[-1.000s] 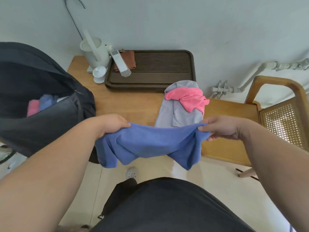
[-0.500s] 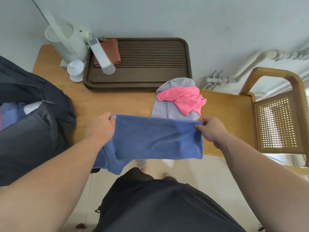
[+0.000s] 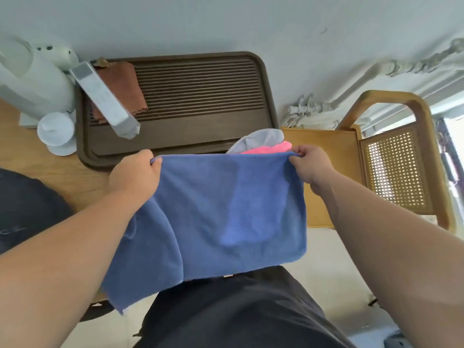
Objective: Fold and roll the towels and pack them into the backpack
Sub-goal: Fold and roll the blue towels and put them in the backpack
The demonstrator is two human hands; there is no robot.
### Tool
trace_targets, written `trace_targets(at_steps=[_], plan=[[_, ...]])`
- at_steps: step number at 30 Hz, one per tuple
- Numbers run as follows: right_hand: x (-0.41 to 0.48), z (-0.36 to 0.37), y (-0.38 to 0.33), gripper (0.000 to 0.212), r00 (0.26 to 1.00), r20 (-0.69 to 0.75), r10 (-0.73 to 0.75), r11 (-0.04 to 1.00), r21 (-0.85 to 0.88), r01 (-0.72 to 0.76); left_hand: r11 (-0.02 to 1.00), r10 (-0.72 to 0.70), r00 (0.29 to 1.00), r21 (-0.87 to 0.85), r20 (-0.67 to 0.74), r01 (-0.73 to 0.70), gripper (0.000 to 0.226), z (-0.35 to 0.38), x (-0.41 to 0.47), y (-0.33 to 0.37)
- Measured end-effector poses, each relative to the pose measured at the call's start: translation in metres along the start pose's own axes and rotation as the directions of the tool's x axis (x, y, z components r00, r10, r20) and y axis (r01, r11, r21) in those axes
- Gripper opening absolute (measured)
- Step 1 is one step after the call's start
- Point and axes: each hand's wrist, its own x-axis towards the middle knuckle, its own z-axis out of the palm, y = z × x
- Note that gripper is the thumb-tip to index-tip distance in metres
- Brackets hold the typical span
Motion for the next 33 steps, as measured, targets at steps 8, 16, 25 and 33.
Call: trace_targets(at_steps=[8,16,25,33], plan=[[0.018,0.016,-0.001,0.021,0.971,-0.199,-0.131,0.972,-0.217,0.087,0.999,0.033,0.999,0.006,0.009,-0.034,0.027,0.01,0.0,0.002],[-0.035,0.044,0.03,0.033,0.767,0.026,-0.641,0.653,-0.506,0.563,0.988,0.052,0.976,0.152,-0.21,-0.02,0.034,0.007,-0.045,0.016],[-0.063,0.063,0.051,0.05,0.631,0.596,-0.496,0.321,-0.55,0.771,0.927,-0.375,0.927,0.024,0.025,0.374,0.042,0.03,-0.154,0.038],[-0.083,0.091,0.054,0.047,0.442,0.782,-0.439,0.127,-0.433,0.892,0.815,-0.569,0.814,-0.055,0.114,0.577,0.059,0.045,-0.232,0.006]])
